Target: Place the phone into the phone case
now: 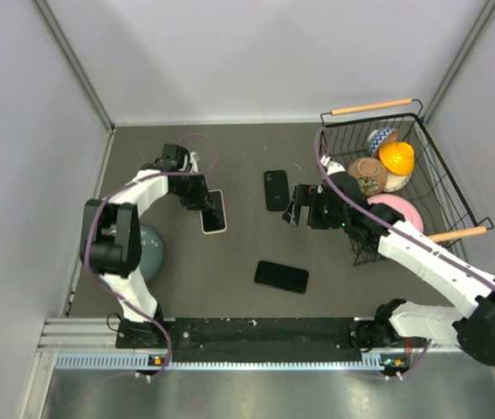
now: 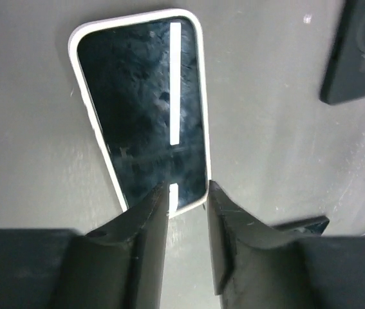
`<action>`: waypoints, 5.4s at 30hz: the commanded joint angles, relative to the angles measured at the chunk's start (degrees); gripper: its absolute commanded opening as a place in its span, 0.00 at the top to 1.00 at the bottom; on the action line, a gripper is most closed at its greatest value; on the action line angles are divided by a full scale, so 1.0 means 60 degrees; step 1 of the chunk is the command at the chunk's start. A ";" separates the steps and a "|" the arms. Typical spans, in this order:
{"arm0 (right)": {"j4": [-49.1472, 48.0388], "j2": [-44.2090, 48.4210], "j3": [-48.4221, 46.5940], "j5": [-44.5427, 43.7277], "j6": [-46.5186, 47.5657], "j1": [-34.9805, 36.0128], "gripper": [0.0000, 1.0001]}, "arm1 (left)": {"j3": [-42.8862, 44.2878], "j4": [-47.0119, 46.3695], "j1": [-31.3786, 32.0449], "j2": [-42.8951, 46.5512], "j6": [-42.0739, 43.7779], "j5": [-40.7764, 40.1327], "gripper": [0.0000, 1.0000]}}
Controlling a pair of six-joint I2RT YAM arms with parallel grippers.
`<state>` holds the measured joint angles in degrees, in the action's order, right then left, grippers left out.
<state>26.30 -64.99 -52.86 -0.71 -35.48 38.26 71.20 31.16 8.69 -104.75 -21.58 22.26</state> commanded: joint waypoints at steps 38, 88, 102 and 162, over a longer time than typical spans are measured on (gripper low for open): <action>-0.1411 -0.6580 -0.3843 -0.3440 0.5989 0.0566 0.01 | -0.5230 -0.1648 -0.1126 0.8288 -0.2043 -0.1909 0.01; -0.4190 -0.5195 -0.1900 0.3792 0.1243 -0.0561 0.57 | -0.4075 -0.3990 -0.0204 0.5231 -0.2305 0.2896 0.24; -0.1411 -0.6613 -0.3567 -0.1607 0.3086 0.0258 0.05 | -0.3370 -0.2893 0.0412 0.5840 -0.1618 0.0597 0.20; -0.6186 -0.2616 0.0123 0.3678 -0.0560 0.0391 0.55 | -0.4543 -0.9780 0.1847 0.4085 -0.5456 0.3776 0.65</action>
<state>-5.58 -84.12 -52.88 18.96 -37.28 40.14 43.55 -20.38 17.96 -78.70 -51.46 43.24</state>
